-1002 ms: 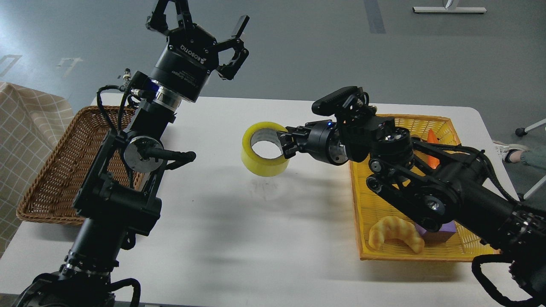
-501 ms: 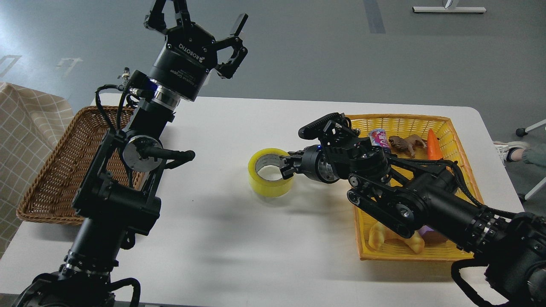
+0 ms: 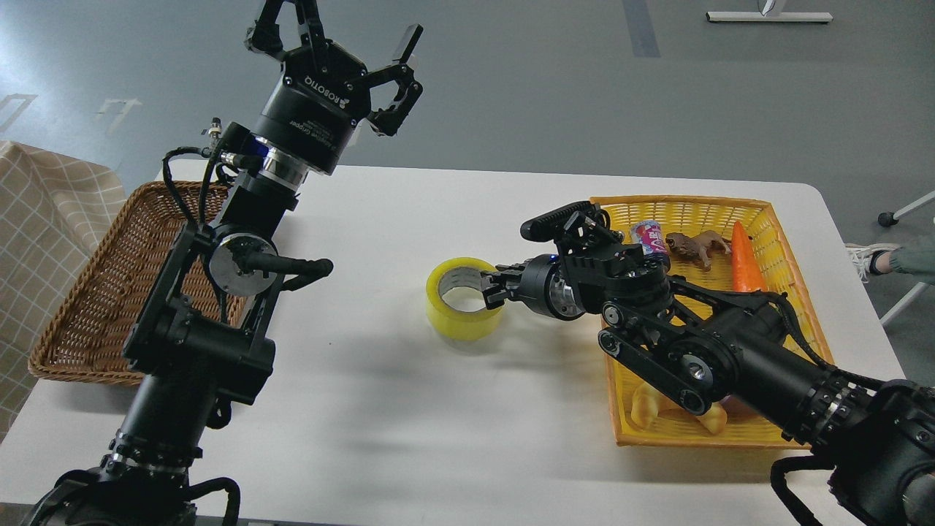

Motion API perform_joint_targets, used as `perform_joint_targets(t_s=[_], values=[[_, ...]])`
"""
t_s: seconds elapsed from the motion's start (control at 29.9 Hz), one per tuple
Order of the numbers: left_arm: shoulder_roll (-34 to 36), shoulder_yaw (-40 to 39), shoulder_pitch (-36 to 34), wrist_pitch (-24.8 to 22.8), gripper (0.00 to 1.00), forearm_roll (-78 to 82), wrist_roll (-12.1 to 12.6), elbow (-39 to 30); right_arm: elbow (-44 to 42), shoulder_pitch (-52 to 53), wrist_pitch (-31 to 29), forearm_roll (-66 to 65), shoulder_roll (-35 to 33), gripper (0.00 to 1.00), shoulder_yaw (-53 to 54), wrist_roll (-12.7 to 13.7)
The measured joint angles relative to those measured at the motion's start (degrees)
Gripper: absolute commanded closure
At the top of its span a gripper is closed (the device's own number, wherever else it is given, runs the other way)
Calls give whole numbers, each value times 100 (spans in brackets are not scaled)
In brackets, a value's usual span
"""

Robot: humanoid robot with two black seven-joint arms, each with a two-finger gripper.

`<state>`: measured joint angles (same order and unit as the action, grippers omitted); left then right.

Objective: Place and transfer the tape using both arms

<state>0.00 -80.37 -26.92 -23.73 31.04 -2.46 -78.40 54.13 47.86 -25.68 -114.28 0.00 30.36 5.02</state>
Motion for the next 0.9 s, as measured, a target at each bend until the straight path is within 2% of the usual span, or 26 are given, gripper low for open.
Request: perform_joint_targets(t_s=[0.03, 0.27, 0.37, 0.4, 0.43, 0.47, 0.63, 0.9], values=[[0, -1, 1, 0, 2, 0, 0, 0, -8, -30, 5, 1, 0, 44, 101, 0], [0, -5, 1, 0, 2, -10, 0, 0, -3, -169, 77, 31, 0, 34, 485, 33], [0, -5, -3, 0, 2, -10, 0, 0, 6, -185, 134, 74, 0, 26, 512, 34], [0, -5, -5, 0, 2, -10, 0, 0, 13, -185, 177, 83, 0, 21, 545, 34], [0, -5, -7, 0, 2, -10, 0, 0, 22, -182, 231, 86, 0, 5, 606, 35], [0, -5, -11, 0, 2, -10, 0, 0, 33, -175, 288, 87, 0, 0, 683, 35], [0, -5, -13, 0, 2, -14, 0, 0, 396, -112, 477, 133, -1, 0, 1303, 35], [1, -2, 36, 0, 2, -36, 0, 17, 2005, -552, 514, 311, -1, 0, 2613, 37]])
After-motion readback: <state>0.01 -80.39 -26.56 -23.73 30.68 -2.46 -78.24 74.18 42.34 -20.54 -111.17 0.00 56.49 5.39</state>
